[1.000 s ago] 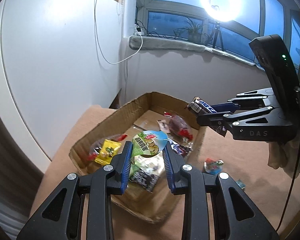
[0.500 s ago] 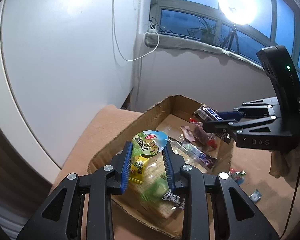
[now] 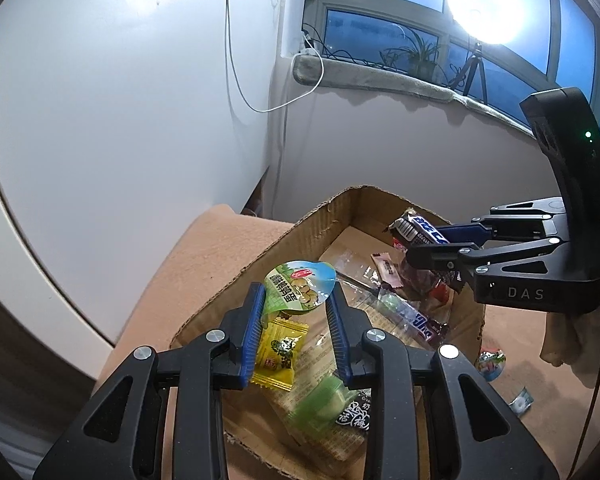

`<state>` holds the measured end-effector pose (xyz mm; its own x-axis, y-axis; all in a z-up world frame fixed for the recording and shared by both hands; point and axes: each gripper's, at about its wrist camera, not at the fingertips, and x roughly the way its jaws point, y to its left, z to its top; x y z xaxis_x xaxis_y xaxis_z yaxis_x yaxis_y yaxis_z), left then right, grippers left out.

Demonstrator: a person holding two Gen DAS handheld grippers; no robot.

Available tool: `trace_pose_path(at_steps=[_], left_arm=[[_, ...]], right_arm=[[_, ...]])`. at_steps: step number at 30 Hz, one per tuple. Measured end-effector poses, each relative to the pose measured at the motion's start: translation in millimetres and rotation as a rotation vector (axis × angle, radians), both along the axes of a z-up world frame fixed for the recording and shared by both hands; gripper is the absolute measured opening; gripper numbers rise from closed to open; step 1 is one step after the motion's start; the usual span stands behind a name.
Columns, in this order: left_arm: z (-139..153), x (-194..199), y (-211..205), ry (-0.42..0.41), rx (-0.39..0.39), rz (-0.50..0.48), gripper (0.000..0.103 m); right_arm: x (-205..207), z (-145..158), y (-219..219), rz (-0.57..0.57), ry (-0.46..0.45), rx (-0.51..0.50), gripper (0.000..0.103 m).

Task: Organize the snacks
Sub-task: 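Carry the Snickers bar and jelly cup into the cardboard box and open both tools, then move both tools back over the mint candy and remaining jelly cup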

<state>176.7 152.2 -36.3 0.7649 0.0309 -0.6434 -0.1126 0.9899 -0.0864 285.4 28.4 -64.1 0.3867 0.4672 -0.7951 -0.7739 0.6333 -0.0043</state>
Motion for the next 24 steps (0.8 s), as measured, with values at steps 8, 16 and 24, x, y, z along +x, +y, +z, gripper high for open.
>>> trace_pose_path(at_steps=[8, 16, 24], left_arm=[[1, 1, 0, 0.001, 0.003, 0.005, 0.037], [6, -4, -4, -0.013, -0.003, -0.005, 0.04], [17, -19, -17, -0.045, -0.026, -0.03, 0.04]], right_arm=[[-3, 6, -2, -0.009, -0.019, 0.009, 0.059], [-11, 20, -14, -0.023, -0.054, 0.035, 0.067], [-27, 34, -51, -0.058, -0.074, 0.067, 0.067]])
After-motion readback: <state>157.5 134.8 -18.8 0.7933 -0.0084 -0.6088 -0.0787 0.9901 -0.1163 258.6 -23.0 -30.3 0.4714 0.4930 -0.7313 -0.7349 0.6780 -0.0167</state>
